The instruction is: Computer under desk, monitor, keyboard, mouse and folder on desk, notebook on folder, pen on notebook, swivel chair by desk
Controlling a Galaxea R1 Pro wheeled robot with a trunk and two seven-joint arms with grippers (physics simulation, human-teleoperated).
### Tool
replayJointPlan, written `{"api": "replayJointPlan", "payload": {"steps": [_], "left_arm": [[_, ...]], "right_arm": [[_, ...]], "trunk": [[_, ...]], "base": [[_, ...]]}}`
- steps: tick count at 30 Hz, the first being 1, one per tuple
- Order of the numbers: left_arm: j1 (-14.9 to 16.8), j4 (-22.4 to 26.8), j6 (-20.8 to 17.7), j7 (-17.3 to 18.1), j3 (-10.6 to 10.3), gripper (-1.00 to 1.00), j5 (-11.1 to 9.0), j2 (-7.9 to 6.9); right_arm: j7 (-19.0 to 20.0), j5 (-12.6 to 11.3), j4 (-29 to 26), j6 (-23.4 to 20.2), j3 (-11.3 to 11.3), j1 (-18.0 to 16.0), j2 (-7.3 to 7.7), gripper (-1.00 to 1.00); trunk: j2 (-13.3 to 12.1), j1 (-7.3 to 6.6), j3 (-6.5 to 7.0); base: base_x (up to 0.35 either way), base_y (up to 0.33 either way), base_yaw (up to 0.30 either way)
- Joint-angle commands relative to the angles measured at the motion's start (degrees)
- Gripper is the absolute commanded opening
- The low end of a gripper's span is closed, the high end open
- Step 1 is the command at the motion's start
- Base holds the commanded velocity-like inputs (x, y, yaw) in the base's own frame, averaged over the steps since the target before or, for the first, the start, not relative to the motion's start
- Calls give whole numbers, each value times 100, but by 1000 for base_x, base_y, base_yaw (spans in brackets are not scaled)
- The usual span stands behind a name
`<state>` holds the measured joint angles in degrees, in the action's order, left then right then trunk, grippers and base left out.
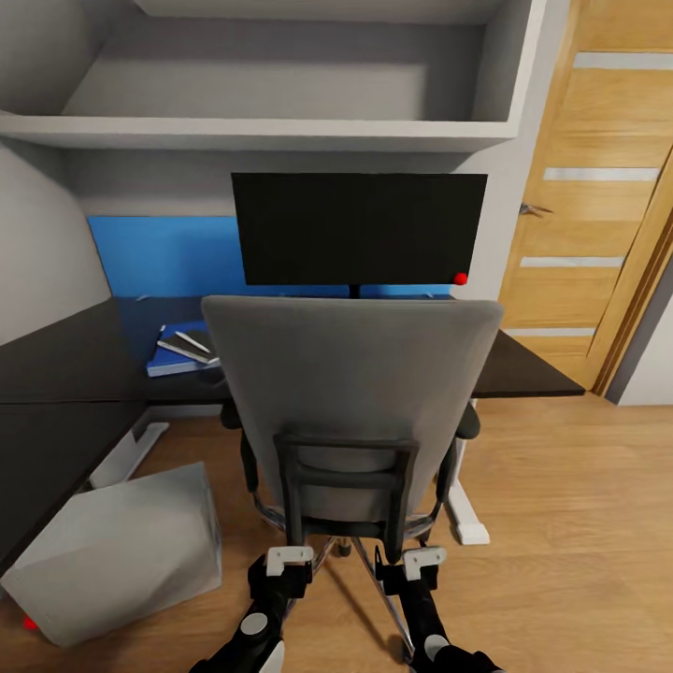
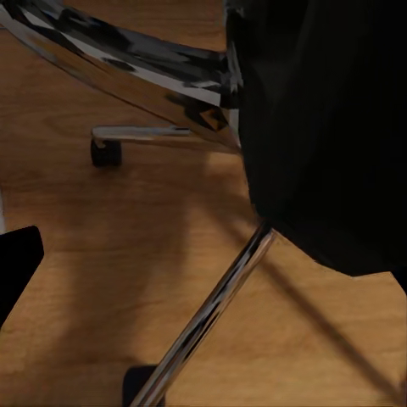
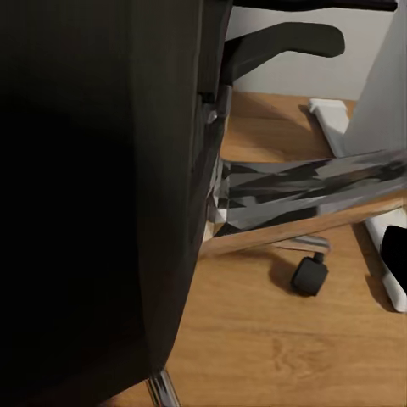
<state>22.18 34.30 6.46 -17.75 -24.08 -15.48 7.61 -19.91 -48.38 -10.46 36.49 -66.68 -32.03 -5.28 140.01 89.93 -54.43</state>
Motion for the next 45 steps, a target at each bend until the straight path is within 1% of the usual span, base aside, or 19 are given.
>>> {"api": "replayJointPlan", "payload": {"steps": [1,6,15,26,30,33,35,36,38,39,40,43,44,45], "left_arm": [[6,-3,30,-44,-44,100,-60,-5],[6,-4,30,-44,-44,100,-60,-5],[6,-3,30,-44,-44,100,-64,-2],[6,-5,30,-40,-44,100,-71,3],[6,-9,25,-54,-39,100,-82,3],[6,-43,23,-71,-36,100,-99,12],[6,-152,24,-74,-36,100,-101,19],[6,-345,26,-74,-37,100,-102,26],[6,-586,31,-73,-37,100,-103,33],[6,-819,36,-72,-36,100,-107,38],[6,-1288,106,-71,2,100,-128,42],[6,-1524,134,-67,14,100,-152,44],[6,-1746,152,-54,15,100,-176,45],[6,-1868,168,-48,16,100,-186,45]], "right_arm": [[-66,-49,0,17,-38,-5,1,100],[-66,-49,0,17,-38,-5,1,100],[-66,-49,0,17,-38,-5,1,100],[-67,-49,8,17,-34,-5,14,100],[-78,-49,20,11,-20,-5,32,100],[-99,-43,209,-8,-20,-5,41,100],[-96,-45,383,-7,-24,-5,42,100],[-88,-46,584,-3,-26,-3,43,100],[-83,-47,767,1,-24,4,49,100],[-80,-48,904,3,-23,19,67,100],[-76,-48,1107,7,-21,220,240,100],[-75,-49,1133,7,-25,324,322,100],[-73,-52,1143,7,-26,385,358,100],[-72,-53,1146,7,-29,414,371,100]], "trunk": [[2,-1,-5],[2,-1,-5],[2,-1,-5],[-439,-243,192],[-599,-331,264],[-720,-397,318],[-800,-441,354],[-840,-463,372],[-920,-506,408],[-960,-528,425],[-1000,-550,443],[-1121,-616,497],[-1161,-638,515],[-1201,-660,533]], "base": [[-51,0,0],[-222,0,0],[-321,0,0],[-335,0,0],[-221,0,0],[-77,0,0],[-37,0,0],[-21,0,0],[-15,0,0],[-9,0,0],[-2,0,0],[-1,0,0],[0,0,0],[0,0,0]]}}
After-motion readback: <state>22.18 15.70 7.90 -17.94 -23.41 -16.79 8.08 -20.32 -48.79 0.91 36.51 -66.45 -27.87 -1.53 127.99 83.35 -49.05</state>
